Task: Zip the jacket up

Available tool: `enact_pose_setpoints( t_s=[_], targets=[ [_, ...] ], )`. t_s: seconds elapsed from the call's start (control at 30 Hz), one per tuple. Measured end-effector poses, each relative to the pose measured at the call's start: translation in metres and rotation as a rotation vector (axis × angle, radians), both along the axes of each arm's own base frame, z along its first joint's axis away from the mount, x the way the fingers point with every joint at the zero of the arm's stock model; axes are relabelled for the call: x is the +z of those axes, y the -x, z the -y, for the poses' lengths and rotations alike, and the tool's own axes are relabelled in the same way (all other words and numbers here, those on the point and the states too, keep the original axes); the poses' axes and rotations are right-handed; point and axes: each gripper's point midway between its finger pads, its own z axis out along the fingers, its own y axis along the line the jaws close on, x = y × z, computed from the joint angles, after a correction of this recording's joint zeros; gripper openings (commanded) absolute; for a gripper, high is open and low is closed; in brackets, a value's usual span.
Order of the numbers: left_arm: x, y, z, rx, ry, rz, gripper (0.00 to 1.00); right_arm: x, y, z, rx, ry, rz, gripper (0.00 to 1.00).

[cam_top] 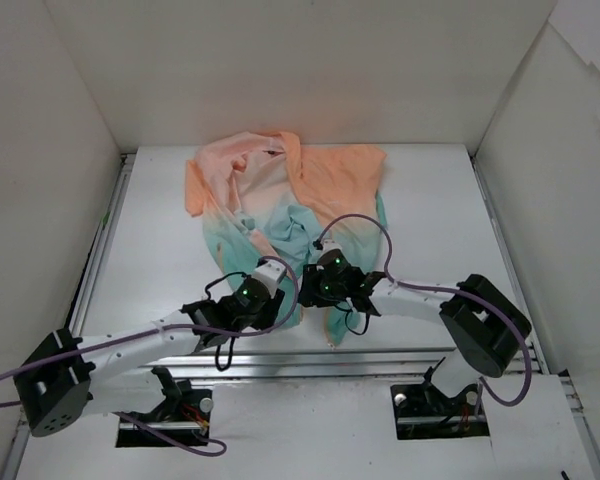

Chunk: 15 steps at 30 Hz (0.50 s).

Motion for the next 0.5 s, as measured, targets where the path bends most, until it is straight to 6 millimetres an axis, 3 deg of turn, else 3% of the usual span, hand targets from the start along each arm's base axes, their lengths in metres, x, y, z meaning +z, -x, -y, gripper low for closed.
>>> enact_pose_setpoints(
  t_s=[0.03, 0.1, 0.23, 0.27, 0.33, 0.5],
  targets=[
    [-0.005, 0.000, 0.003, -0.011, -0.014, -0.006, 0.43, 0.002, 0.000, 0.002, 0.000, 0.004, 0.005, 0.47],
    [-0.019, 0.002, 0.008, -0.031, -0.058, -0.027, 0.43, 0.007, 0.000, 0.005, 0.000, 0.005, 0.017, 0.46],
    [-0.039, 0.005, 0.013, -0.052, -0.123, -0.061, 0.43, 0.016, 0.002, 0.015, -0.020, -0.001, 0.045, 0.09],
    [-0.040, 0.006, 0.016, -0.059, -0.130, -0.064, 0.43, 0.016, 0.004, 0.019, -0.029, 0.003, 0.048, 0.05],
    [-0.042, 0.004, 0.022, -0.067, -0.140, -0.065, 0.43, 0.017, 0.007, 0.026, -0.047, 0.005, 0.050, 0.01],
    [-0.048, -0.002, 0.038, -0.075, -0.154, -0.059, 0.47, 0.015, 0.015, 0.043, -0.083, 0.016, 0.056, 0.04]
  ],
)
